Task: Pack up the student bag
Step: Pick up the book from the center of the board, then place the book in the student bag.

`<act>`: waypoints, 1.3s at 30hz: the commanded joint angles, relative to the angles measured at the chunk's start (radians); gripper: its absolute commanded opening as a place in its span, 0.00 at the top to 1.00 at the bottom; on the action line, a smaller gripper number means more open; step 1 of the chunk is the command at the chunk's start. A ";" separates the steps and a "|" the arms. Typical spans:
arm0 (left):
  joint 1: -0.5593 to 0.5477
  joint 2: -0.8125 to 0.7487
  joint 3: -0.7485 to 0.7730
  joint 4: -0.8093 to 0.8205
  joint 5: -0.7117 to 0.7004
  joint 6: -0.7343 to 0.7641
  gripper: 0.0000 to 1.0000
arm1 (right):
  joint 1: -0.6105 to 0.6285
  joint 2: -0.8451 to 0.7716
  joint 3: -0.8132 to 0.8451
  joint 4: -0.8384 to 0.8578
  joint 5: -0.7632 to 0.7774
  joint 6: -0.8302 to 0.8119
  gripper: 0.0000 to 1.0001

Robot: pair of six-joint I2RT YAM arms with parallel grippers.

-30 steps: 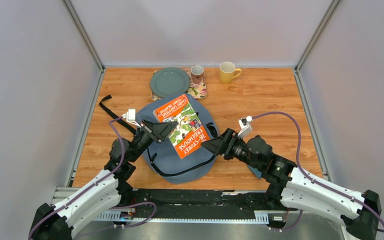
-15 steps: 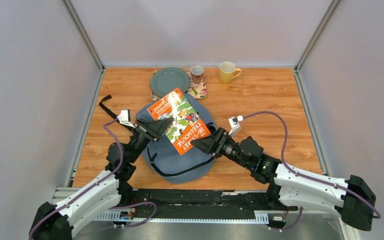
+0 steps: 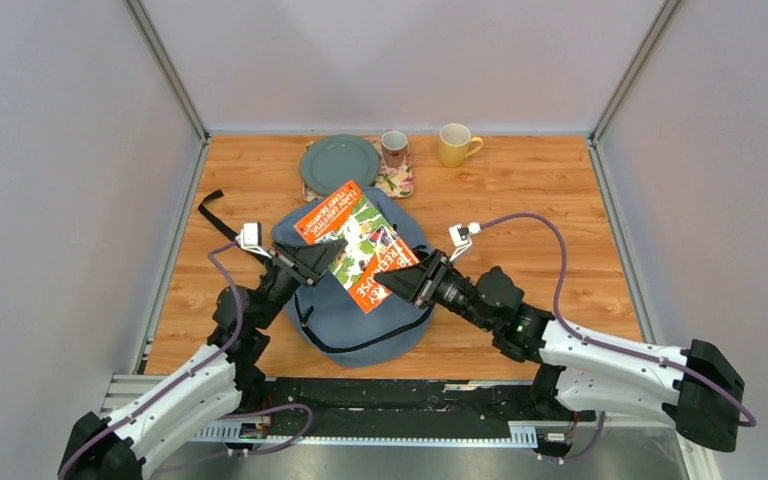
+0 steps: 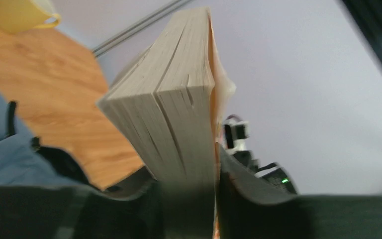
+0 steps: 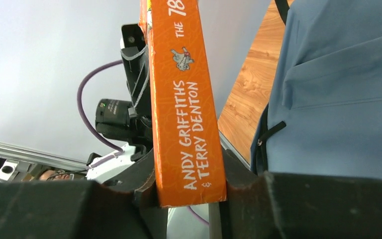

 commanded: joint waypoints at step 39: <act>-0.201 0.207 0.575 -1.225 0.245 1.087 0.23 | 0.000 -0.855 0.091 -1.169 0.659 -0.019 1.00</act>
